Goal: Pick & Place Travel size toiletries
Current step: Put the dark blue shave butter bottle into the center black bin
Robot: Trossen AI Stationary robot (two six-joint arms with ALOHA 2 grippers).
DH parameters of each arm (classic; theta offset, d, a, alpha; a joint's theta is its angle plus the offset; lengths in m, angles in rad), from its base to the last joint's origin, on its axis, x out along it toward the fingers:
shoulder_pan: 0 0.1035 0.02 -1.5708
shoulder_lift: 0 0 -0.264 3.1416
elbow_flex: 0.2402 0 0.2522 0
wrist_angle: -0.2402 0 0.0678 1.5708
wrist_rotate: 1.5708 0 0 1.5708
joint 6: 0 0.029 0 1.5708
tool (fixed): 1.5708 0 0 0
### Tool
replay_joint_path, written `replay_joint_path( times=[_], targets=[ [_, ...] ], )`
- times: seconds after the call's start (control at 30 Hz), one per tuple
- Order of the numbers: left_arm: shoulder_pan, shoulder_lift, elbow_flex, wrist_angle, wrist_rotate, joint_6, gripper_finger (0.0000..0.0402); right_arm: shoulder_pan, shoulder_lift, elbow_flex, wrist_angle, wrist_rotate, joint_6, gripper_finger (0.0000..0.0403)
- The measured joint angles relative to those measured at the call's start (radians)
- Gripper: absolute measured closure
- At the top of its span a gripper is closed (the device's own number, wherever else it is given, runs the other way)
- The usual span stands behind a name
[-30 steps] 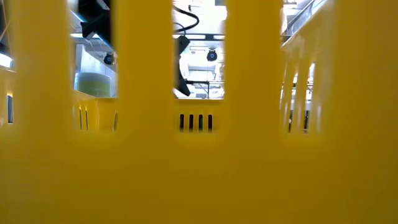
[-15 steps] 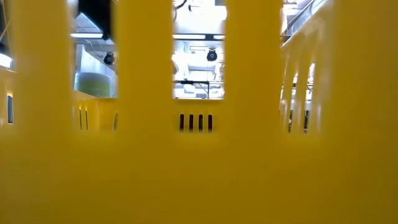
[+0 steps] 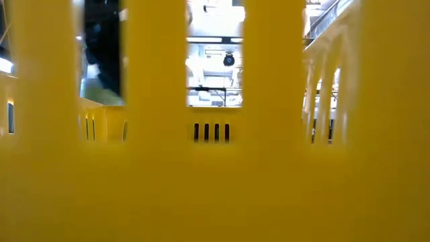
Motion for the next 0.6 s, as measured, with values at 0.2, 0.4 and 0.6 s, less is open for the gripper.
replay_joint_path(
  times=[0.2,0.4,0.6],
  targets=[
    [0.0,0.0,0.0,-0.225,0.007,-0.017,0.0224,0.0,0.0,0.0,0.0,0.0,0.0,0.0401],
    [-0.011,0.001,0.0,-0.332,0.082,-0.071,0.0224,0.0,0.0,0.0,0.0,0.0,0.0,0.0401],
    [-0.107,0.001,0.0,-0.333,0.07,-0.116,0.0224,0.0,0.0,0.0,0.0,0.0,0.0,0.0401]
  ],
)
